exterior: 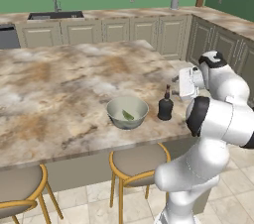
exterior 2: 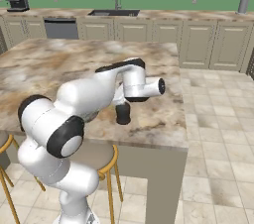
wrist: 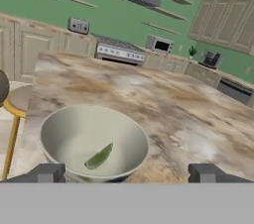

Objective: There is a bowl on the dining counter. Grab a lemon wedge from the fridge and place it in the bowl. Then get the liquor bottle and glass cup from the cabinet and place them next to the bowl.

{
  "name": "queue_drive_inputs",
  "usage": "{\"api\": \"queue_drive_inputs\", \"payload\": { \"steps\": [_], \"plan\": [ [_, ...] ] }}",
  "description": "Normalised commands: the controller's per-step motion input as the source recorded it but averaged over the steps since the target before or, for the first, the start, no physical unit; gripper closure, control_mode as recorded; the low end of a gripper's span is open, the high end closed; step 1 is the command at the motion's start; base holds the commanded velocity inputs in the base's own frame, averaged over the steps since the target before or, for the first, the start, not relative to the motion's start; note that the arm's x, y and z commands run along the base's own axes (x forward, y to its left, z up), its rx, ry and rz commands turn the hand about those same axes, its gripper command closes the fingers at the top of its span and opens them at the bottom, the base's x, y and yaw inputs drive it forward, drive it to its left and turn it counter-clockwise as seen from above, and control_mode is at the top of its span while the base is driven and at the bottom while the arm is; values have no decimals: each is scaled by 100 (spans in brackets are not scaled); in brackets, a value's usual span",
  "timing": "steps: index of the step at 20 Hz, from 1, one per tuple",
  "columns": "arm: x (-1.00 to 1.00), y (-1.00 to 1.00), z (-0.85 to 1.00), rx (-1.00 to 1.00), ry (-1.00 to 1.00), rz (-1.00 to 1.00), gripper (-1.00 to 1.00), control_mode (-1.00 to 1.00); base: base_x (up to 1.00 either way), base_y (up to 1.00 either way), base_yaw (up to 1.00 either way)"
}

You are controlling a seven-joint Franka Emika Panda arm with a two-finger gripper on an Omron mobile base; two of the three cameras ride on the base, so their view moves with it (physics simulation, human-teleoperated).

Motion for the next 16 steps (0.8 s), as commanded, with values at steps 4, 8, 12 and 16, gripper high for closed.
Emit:
{"api": "queue_drive_inputs", "payload": {
  "steps": [4, 8, 12, 16],
  "plan": [
    [-55, -1, 66, -4, -4, -9, -100, -100, 0, 0, 0],
    [-58, 0, 59, -3, 0, -13, -100, -100, 0, 0, 0],
    [-69, 0, 55, -2, 0, -13, -100, -100, 0, 0, 0],
    [-86, 0, 52, 0, 0, -16, -100, -100, 0, 0, 0]
  ]
}}
